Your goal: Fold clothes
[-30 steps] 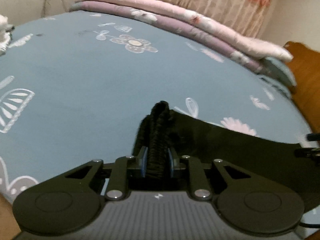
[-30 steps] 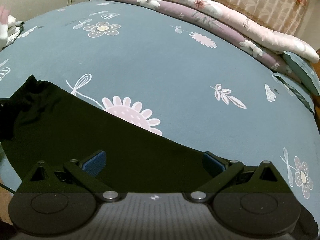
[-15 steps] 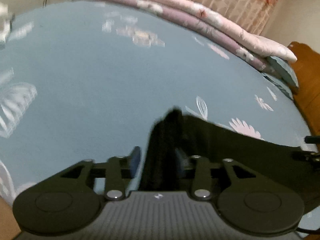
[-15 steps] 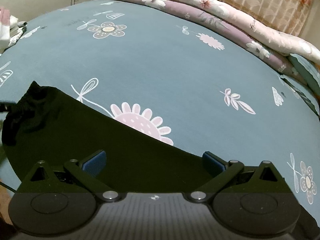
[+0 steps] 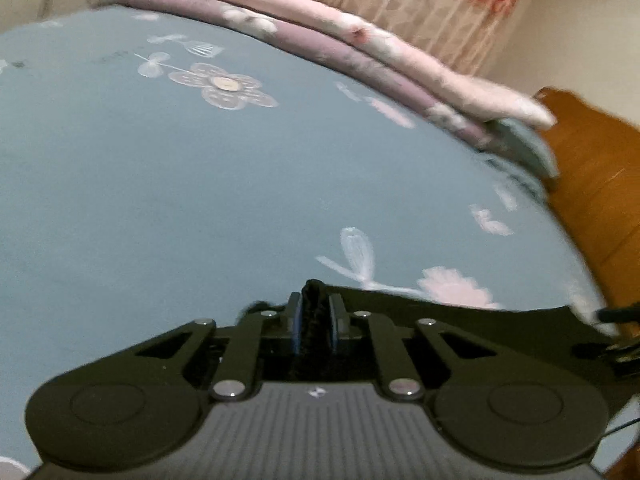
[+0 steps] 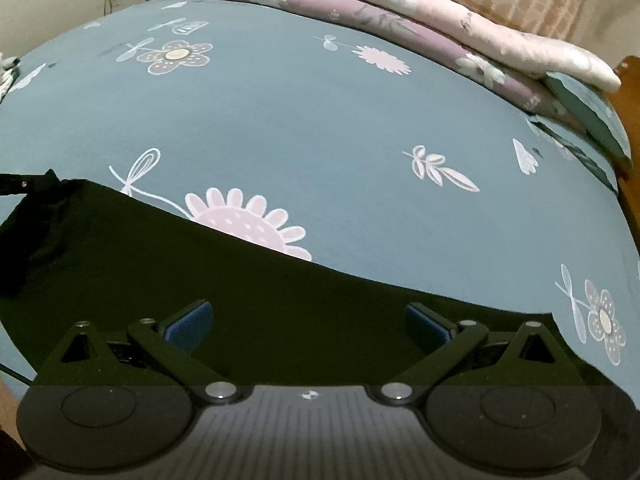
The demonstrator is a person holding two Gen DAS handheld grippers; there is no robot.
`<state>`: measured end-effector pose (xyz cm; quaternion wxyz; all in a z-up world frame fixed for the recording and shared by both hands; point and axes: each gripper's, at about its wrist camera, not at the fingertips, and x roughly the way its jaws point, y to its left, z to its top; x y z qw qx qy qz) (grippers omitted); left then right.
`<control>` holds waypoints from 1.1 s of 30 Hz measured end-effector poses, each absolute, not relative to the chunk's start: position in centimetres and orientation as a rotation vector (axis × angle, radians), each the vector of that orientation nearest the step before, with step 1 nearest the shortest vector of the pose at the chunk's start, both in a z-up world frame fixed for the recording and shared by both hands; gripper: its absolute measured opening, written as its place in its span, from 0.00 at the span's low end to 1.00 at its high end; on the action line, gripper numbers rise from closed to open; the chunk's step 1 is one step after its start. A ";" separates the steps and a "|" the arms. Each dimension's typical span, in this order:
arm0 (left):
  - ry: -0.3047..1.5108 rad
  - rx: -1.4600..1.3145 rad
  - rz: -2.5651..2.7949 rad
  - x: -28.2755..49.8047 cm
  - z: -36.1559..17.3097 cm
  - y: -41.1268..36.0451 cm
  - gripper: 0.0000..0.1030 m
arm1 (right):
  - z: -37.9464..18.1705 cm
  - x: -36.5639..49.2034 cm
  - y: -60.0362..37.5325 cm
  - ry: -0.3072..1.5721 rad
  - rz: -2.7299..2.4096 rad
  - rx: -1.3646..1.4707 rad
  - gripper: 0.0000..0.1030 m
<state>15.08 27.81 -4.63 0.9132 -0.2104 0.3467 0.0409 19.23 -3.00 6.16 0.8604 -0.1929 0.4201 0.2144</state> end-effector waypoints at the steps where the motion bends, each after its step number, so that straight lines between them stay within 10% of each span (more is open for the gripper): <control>1: 0.717 -0.432 0.093 15.1 -4.5 27.9 0.11 | 6.1 19.3 -3.1 0.882 0.447 -0.399 1.00; 17: 0.814 -0.395 0.084 15.5 -4.4 27.2 0.33 | 3.8 19.8 -4.9 0.941 0.433 -0.200 1.00; 33: 0.878 -0.294 -0.047 16.5 -3.2 24.0 0.34 | 1.1 17.8 -17.4 1.007 0.112 0.151 0.99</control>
